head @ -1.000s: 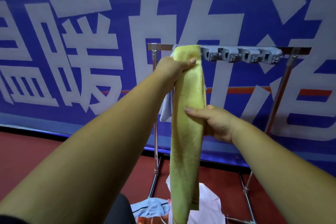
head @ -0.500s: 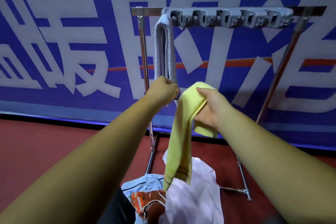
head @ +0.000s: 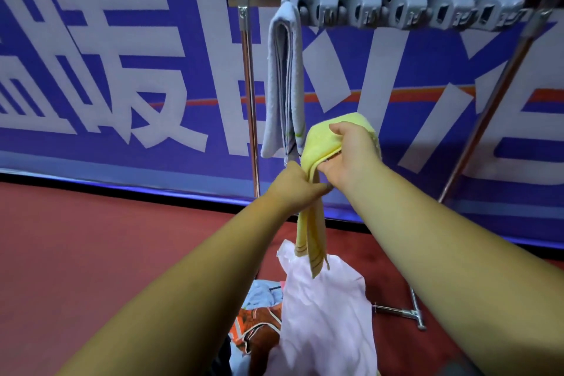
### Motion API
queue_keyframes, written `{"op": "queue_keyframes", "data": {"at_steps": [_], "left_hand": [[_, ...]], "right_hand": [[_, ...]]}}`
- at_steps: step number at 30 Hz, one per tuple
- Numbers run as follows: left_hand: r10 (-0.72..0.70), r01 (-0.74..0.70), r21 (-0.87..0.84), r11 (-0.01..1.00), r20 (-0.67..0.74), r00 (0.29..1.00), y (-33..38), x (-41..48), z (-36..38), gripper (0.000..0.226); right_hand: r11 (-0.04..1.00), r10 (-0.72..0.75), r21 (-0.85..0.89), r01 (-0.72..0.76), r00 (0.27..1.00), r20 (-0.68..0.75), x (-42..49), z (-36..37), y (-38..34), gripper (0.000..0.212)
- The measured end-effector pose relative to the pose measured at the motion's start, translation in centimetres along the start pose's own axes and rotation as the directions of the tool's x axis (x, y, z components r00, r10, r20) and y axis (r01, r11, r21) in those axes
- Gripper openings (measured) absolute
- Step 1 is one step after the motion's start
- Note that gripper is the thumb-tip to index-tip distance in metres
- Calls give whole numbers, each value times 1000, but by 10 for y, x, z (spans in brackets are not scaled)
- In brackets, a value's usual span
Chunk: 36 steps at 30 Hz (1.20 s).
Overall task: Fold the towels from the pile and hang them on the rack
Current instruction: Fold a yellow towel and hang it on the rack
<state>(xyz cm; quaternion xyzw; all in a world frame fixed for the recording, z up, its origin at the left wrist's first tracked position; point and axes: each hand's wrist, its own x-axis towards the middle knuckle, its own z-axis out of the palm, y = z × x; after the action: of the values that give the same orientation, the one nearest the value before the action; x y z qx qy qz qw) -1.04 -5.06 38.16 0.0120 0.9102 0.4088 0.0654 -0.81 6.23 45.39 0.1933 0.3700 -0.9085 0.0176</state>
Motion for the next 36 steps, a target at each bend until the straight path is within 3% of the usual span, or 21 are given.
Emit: {"op": "queue_keyframes", "data": {"at_steps": [4, 8, 12, 15, 17, 20, 22, 24, 26, 27, 29, 31, 33, 36], "left_hand": [[25, -9, 84, 996, -189, 982, 0, -4, 8, 34], [14, 11, 97, 995, -250, 968, -3, -10, -2, 19], [75, -49, 77, 996, -385, 920, -3, -10, -21, 20], [136, -135, 38, 990, -483, 865, 9, -16, -41, 27], [182, -196, 29, 980, -522, 833, 25, -26, -55, 28], [268, -274, 70, 959, -536, 800, 50, -41, -73, 20], [300, -288, 110, 951, -543, 784, 61, -46, -81, 16], [325, -294, 145, 945, -539, 778, 69, -50, -90, 17], [367, -303, 208, 930, -526, 767, 74, -52, -99, 15], [387, -308, 236, 922, -520, 761, 77, -54, -104, 14], [401, -321, 241, 916, -515, 757, 80, -58, -114, 14], [414, -328, 253, 910, -507, 756, 84, -61, -123, 13], [432, -318, 298, 900, -505, 748, 90, -64, -134, 10], [441, -276, 373, 886, -490, 752, 95, -67, -151, 9]], "right_hand": [[998, -40, -57, 37, 998, -52, -4, 8, -2, 52], [965, -20, -261, 7, 999, -50, -5, 8, -17, 29], [934, -58, -354, 37, 997, -47, -1, 3, -22, 53], [892, -74, -449, 48, 996, -41, -7, -5, -17, 38], [836, 4, -548, -19, 1000, -28, -17, -6, -12, 30], [680, 179, -716, -159, 983, -48, -36, -3, -6, 51], [423, 305, -881, -213, 949, -83, -52, 3, -9, 70], [176, 323, -964, -201, 937, -136, -62, 8, -14, 88], [-4, 149, -991, -133, 980, -132, -70, 17, -19, 83], [-121, 6, -990, -67, 998, -68, -70, 22, -21, 77], [-304, -243, -951, 63, 960, 142, -68, 29, -23, 66], [-296, -339, -934, 202, 892, 300, -68, 37, -27, 51], [-293, -347, -895, 338, 834, 428, -71, 46, -33, 35], [-313, -396, -844, 435, 748, 532, -75, 59, -43, 20]]}}
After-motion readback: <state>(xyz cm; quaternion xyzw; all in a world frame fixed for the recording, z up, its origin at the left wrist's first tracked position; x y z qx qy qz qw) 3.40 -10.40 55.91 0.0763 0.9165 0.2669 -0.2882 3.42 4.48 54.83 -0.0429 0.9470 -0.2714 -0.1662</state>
